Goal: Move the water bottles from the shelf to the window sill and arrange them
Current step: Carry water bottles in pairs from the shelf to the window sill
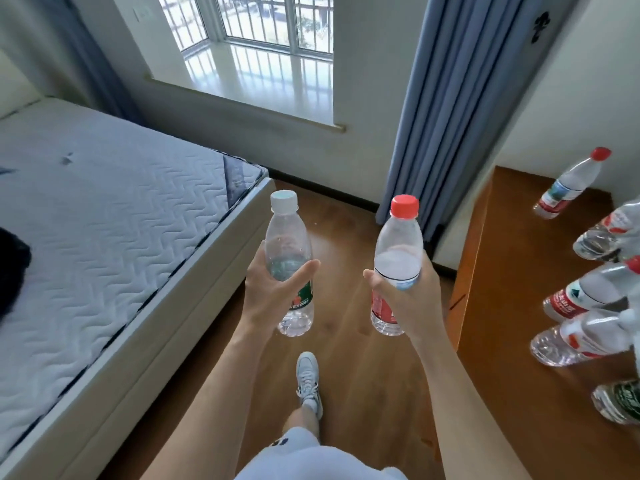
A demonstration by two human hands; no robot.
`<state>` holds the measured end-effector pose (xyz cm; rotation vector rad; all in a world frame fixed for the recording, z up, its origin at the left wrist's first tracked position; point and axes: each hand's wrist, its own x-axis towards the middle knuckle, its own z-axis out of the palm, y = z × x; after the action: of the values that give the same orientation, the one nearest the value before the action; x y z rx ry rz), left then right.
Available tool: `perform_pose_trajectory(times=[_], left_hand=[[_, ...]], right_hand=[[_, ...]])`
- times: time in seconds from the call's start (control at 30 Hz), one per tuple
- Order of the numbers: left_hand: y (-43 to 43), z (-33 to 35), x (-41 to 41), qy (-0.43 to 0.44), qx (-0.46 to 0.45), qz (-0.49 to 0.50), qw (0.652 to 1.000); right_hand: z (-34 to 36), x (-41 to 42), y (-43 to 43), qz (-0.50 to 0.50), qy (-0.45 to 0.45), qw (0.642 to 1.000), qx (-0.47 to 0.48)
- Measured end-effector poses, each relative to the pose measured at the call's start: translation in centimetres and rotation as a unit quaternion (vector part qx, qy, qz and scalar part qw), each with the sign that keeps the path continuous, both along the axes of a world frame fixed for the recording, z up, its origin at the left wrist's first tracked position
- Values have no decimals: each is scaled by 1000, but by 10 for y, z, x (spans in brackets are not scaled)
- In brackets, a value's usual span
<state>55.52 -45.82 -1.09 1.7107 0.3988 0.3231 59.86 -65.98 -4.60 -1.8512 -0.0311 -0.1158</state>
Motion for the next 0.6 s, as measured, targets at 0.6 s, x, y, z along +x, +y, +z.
perform_pose_trajectory(times=[0.6], left_hand=[[161, -10, 285, -20, -3, 3, 1000]], right_hand=[[3, 270, 158, 3, 5, 1000, 9]])
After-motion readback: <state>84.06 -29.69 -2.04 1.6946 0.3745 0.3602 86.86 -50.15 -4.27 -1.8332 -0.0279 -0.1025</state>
